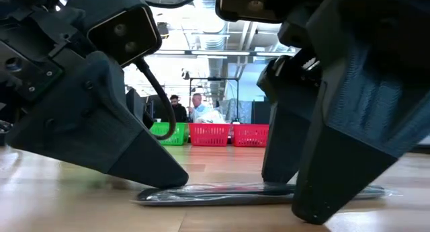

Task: Pick & Place Travel size toiletries
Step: Put the black comb into the right red bin

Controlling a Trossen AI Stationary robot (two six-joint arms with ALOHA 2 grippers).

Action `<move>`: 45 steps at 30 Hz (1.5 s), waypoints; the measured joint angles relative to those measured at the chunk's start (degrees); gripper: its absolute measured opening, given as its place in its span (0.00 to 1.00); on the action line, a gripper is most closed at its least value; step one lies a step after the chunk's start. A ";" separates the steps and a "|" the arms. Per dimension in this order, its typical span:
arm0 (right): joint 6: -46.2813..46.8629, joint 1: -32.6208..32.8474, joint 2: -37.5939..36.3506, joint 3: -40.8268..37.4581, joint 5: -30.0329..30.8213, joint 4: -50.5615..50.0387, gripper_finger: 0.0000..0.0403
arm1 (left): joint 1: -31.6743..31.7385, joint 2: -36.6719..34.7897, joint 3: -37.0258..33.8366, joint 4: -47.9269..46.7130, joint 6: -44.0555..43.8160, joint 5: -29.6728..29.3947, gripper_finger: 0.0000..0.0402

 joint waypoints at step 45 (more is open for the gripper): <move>-6.65 -0.83 1.56 16.36 4.92 -24.47 0.00 | -0.39 -8.22 -4.47 2.25 6.17 -0.96 0.00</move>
